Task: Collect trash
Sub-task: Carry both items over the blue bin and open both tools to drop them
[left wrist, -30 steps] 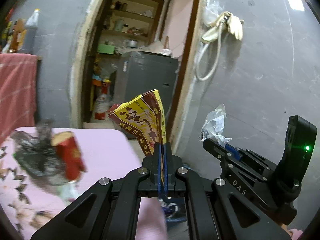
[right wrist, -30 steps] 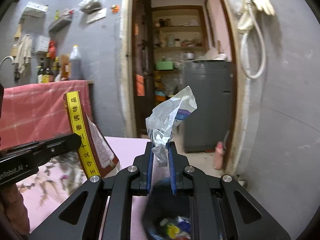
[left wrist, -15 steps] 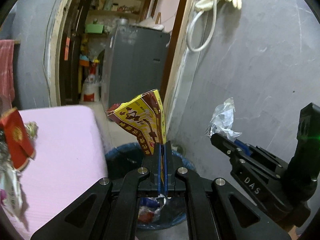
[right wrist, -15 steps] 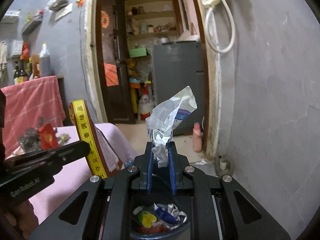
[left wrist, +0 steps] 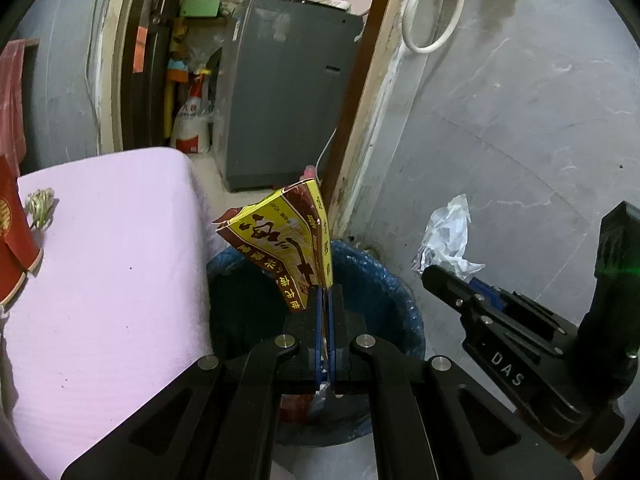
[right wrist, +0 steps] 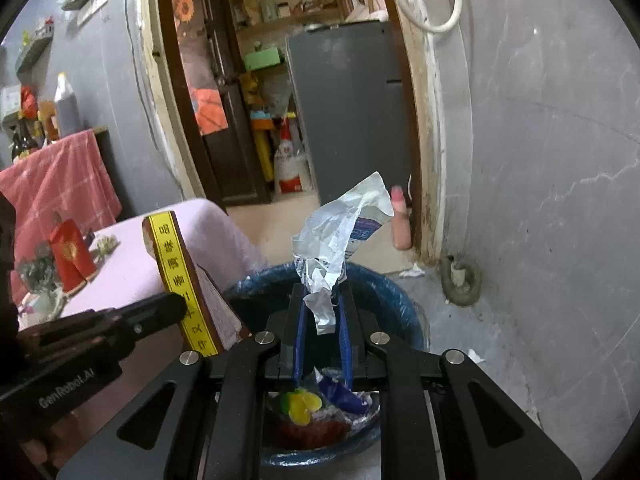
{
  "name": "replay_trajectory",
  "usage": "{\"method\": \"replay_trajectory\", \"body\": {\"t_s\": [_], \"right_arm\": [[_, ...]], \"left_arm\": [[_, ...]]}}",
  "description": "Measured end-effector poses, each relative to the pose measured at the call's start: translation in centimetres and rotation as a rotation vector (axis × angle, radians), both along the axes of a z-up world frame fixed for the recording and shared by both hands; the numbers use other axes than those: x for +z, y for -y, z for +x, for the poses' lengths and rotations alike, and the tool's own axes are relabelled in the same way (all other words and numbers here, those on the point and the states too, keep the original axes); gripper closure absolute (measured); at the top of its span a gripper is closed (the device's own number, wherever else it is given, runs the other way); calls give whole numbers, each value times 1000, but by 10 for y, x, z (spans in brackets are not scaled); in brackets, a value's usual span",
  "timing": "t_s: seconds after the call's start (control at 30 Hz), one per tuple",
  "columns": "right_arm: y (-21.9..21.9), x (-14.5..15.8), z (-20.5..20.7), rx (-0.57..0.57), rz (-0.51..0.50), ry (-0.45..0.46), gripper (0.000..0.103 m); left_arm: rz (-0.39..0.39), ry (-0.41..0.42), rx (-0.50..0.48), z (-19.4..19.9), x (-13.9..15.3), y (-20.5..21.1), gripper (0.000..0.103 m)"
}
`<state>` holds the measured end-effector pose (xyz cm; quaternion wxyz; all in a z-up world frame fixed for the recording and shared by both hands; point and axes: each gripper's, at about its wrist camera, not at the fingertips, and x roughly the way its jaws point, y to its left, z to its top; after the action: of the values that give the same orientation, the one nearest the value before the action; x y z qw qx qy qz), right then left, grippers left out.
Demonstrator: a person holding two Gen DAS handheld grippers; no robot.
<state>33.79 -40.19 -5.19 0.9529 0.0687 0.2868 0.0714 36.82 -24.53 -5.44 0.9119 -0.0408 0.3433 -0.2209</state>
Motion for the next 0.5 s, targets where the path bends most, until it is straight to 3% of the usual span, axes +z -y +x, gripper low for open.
{"method": "replay_trajectory", "body": {"t_s": [0.43,0.5], "right_arm": [[3,-7,7,2,31,-46,79],[3,-6,7,7,34,-41,75]], "left_arm": [[-37,-17,20,-7,5,-10,101],[-48,-6,34,-8,10,-15,96]]}}
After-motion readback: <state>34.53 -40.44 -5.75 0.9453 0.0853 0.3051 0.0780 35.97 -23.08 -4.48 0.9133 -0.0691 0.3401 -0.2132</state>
